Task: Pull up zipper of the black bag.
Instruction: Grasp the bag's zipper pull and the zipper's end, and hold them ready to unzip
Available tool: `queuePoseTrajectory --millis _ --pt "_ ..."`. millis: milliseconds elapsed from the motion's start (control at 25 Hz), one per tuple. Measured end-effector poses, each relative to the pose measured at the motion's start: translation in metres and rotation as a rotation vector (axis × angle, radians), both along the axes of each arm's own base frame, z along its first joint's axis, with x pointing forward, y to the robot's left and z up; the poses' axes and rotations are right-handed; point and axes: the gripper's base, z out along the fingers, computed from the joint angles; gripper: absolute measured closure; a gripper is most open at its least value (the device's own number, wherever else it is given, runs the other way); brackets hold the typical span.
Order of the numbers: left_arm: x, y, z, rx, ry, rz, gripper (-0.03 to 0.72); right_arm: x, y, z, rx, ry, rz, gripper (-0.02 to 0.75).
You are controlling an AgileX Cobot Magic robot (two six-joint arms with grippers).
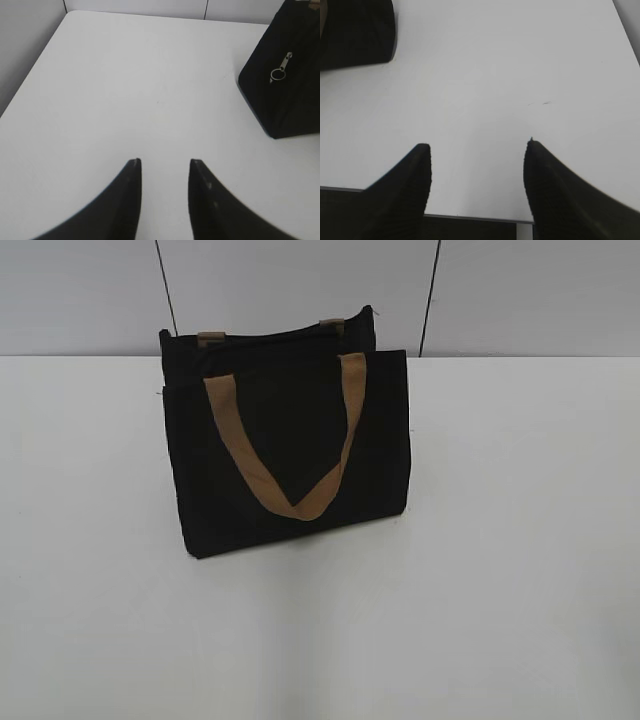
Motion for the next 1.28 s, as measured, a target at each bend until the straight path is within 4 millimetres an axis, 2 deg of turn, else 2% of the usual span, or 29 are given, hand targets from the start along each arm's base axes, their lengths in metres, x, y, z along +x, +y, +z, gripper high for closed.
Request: queuePoseTrajectory --millis 480,640,760,840,920,1000,1120,1280 --pt "0.0 0.0 0.0 -0.002 0.0 -0.002 0.446 0.0 0.0 0.0 0.0 0.0 0.0 0.29" --pt "0.008 -0.001 0.01 0.014 -0.013 -0.017 0.386 0.0 0.0 0.0 0.0 0.0 0.0 0.29" --pt "0.027 -0.003 0.029 0.021 -0.126 -0.034 0.315 0.0 0.0 0.0 0.0 0.0 0.0 0.29" --pt "0.044 -0.005 0.039 0.021 -0.207 -0.037 0.293 0.0 0.0 0.0 0.0 0.0 0.0 0.29" --pt "0.068 -0.006 0.038 0.019 -0.232 -0.039 0.284 0.0 0.0 0.0 0.0 0.0 0.0 0.29" --pt "0.091 -0.008 0.032 0.011 -0.258 -0.041 0.281 0.0 0.0 0.0 0.0 0.0 0.0 0.29" --pt "0.125 -0.011 0.013 -0.012 -0.291 -0.037 0.279 0.0 0.0 0.0 0.0 0.0 0.0 0.29" --pt "0.16 -0.012 -0.019 -0.006 -0.377 -0.032 0.278 0.0 0.0 0.0 0.0 0.0 0.0 0.29"
